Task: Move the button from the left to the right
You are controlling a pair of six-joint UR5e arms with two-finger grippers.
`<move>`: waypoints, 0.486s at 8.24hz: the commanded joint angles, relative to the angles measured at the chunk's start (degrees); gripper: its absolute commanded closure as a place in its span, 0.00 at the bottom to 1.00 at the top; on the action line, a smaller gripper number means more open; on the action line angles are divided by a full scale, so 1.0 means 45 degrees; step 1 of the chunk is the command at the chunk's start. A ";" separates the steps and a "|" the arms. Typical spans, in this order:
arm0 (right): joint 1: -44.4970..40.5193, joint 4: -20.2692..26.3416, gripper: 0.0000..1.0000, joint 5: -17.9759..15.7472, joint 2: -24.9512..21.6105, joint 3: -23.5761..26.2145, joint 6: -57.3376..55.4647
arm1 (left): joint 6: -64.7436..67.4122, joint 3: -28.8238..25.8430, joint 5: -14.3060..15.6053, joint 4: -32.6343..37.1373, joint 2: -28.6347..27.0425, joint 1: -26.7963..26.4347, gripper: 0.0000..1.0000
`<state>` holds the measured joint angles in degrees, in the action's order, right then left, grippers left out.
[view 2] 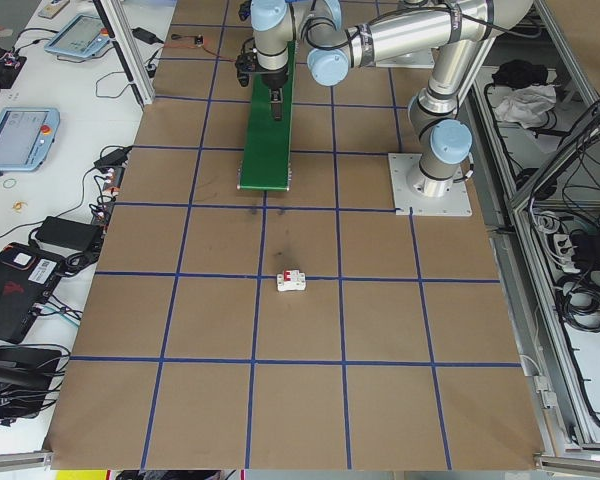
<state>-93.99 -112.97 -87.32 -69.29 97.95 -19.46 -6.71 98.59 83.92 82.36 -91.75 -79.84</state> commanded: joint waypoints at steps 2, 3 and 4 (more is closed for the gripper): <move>0.0026 0.0924 1.00 -0.1802 -0.0052 0.0029 0.1257 | 0.0025 0.0005 -0.0036 0.0019 -0.0001 -0.0012 0.00; 0.0065 0.0943 1.00 -0.2173 -0.0052 0.0029 0.1993 | 0.0025 0.0005 -0.0035 0.0019 -0.0001 -0.0012 0.00; 0.0239 0.0944 1.00 -0.2254 -0.0110 -0.0067 0.2831 | 0.0006 0.0005 -0.0035 0.0019 -0.0001 -0.0012 0.00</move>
<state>-93.75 -108.98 -95.73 -69.46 98.06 -12.33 -6.60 98.61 83.74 82.43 -91.76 -79.89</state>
